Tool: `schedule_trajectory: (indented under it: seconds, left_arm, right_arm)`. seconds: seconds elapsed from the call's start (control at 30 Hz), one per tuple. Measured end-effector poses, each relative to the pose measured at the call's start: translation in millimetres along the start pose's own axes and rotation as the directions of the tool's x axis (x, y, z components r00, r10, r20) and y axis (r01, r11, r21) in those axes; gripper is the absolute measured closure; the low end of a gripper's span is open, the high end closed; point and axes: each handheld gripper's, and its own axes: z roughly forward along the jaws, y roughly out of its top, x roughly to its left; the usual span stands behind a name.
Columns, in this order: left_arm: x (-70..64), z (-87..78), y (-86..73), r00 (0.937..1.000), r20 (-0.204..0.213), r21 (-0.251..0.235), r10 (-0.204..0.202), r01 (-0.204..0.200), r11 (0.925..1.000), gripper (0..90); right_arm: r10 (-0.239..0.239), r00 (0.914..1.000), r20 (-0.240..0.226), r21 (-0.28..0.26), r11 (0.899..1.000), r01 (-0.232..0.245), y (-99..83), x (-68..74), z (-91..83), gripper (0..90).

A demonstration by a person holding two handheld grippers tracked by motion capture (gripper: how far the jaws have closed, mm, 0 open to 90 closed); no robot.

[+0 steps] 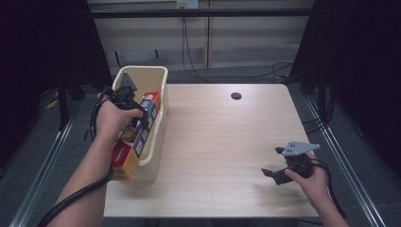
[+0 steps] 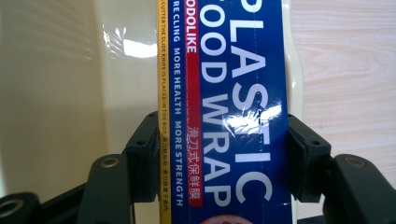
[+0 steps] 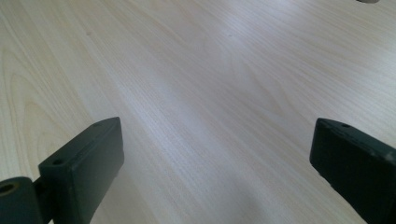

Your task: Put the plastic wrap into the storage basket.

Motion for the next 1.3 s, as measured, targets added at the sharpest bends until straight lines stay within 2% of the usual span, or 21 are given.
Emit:
schedule_trajectory:
  seconds: [0.1, 0.53, 0.9, 1.2, 1.3]
  left_arm:
    - [-0.3, 2.2, 0.9, 1.0000, -0.005, 0.005, 0.004, -0.004, 1.0000, 40.7]
    - [0.7, 20.8, 6.2, 0.9996, 0.008, 0.043, -0.029, 0.029, 0.9987, 40.2]
    - [2.3, 28.5, 6.6, 0.9991, 0.002, 0.058, -0.043, 0.043, 0.9974, 39.6]
    - [6.1, 34.1, 7.1, 0.9993, -0.011, 0.088, -0.036, 0.037, 0.9954, 39.2]
    - [6.0, 33.3, 7.1, 0.9984, 0.006, 0.072, -0.056, 0.056, 0.9959, 38.1]
  right_arm:
    - [0.000, 1.0000, 0.003, 0.001, 1.000, 0.000, -0.1, -0.2, 0.0, 2.8]
    - [0.002, 1.0000, 0.007, 0.007, 1.000, -0.002, -1.5, 0.4, 0.0, 2.8]
    - [0.001, 1.0000, 0.003, 0.010, 1.000, -0.001, -1.4, 0.6, 0.9, 2.8]
    - [-0.001, 1.0000, 0.004, 0.011, 1.000, 0.001, -1.8, 0.5, 0.5, 2.8]
    - [-0.002, 1.0000, 0.001, 0.012, 1.000, 0.002, -1.9, 0.7, 1.2, 2.8]
